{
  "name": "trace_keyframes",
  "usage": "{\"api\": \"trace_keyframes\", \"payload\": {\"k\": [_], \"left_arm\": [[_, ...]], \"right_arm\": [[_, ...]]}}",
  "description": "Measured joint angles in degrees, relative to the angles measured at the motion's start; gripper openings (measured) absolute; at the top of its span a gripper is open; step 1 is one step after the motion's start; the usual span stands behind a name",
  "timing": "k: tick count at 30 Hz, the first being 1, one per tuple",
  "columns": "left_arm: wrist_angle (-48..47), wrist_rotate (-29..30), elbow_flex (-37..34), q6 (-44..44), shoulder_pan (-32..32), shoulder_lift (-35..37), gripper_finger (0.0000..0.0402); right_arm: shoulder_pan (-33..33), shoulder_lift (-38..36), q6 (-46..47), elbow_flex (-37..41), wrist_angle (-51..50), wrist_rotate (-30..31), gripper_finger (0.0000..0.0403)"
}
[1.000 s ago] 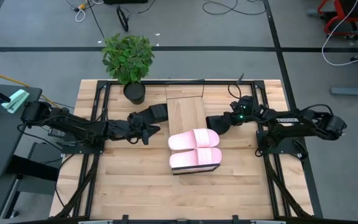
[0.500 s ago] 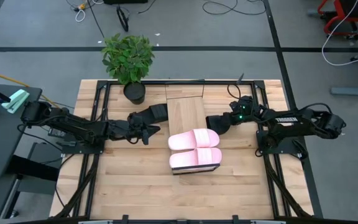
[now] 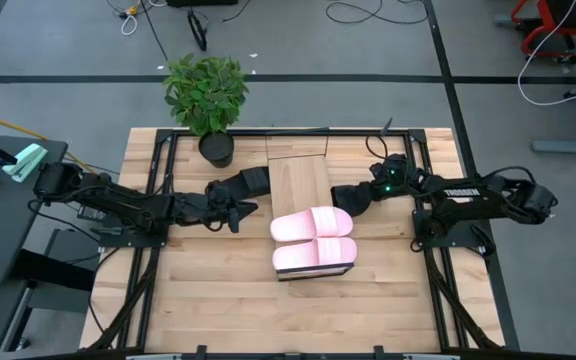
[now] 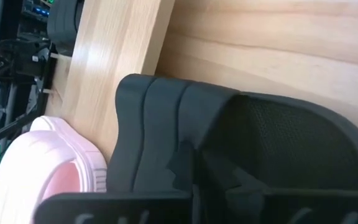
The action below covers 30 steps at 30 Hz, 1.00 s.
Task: Pick and place slides into the shelf
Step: Put the right black slide on the shelf
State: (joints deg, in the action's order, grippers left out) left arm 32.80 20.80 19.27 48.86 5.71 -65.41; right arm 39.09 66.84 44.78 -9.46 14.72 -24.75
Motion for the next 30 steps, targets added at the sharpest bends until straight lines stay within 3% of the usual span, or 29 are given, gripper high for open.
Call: {"api": "trace_keyframes", "payload": {"k": [6,16,30], "left_arm": [[0.0,0.0,0.0,0.0,0.0,0.0,0.0050],[0.0,0.0,0.0,0.0,0.0,0.0,0.0047],[0.0,0.0,0.0,0.0,0.0,0.0,0.0041]], "right_arm": [[0.1,-3.3,-0.4,0.0,-3.9,1.9,0.0009],[0.5,-15.9,-1.6,0.0,-21.1,7.2,0.0009],[0.5,-30.6,-3.6,-2.3,-41.0,23.7,0.0009]]}}
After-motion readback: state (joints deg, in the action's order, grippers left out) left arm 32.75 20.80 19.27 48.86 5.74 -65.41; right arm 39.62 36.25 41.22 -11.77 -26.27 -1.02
